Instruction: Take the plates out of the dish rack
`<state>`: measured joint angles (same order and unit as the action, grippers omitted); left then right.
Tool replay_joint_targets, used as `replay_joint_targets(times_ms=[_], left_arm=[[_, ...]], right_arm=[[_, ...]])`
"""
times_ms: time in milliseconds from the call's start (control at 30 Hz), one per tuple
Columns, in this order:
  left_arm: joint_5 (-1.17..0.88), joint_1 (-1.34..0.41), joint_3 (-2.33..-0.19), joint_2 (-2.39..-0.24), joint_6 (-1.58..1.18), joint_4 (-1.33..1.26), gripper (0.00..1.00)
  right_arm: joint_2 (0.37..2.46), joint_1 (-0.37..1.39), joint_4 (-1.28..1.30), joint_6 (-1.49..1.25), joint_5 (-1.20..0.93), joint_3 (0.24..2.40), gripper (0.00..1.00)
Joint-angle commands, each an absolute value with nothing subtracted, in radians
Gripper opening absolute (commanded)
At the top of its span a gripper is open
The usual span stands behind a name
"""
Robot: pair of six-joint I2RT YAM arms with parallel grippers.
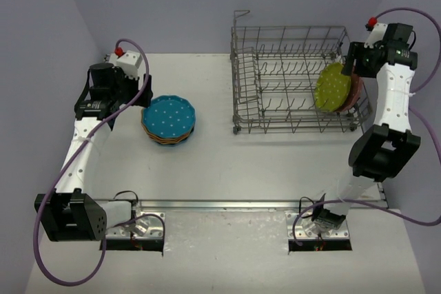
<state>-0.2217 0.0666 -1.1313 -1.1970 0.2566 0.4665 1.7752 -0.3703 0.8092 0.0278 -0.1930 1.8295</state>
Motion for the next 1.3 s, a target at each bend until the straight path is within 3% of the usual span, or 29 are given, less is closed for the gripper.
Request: replay_joint_targets(times_ms=[0,200,400,533,1000,1133,1233,1267], left_arm=[[-0.211,0.066,-1.138,-1.17,0.232,0.412,0.79],[-0.206,0.066,-1.106,-1.167,0.235,0.391,0.8],[-0.206,0.066,-1.1,-1.167,0.227,0.376,0.8],[-0.2,0.066,-1.099,-1.166,0.229,0.375,0.8],[-0.207,0.066,-1.099,-1.178,0.222,0.372,0.81],[-0.212,0.066,-1.11,-1.18,0.219,0.383,0.81],[-0.215,0.066,-1.12,-1.185,0.219,0.39,0.82],[-0.218,0.066,-1.129,-1.188,0.219,0.393,0.82]], right_arm=[[1.812,-0.363,0.821,0.067,-0.193,1.885,0.63],[1.836,-0.349,0.798,0.09,-0.172,1.873,0.51],[1.864,-0.316,0.765,0.104,-0.078,1.872,0.52],[1.905,-0.313,0.762,0.097,-0.006,1.898,0.58],[1.993,-0.282,0.783,0.052,-0.057,1.867,0.55],[1.973,-0.273,0.78,0.022,-0.101,1.857,0.4],[1.953,-0.27,0.793,0.012,-0.121,1.876,0.25],[1.947,-0.27,0.804,0.009,-0.132,1.891,0.15]])
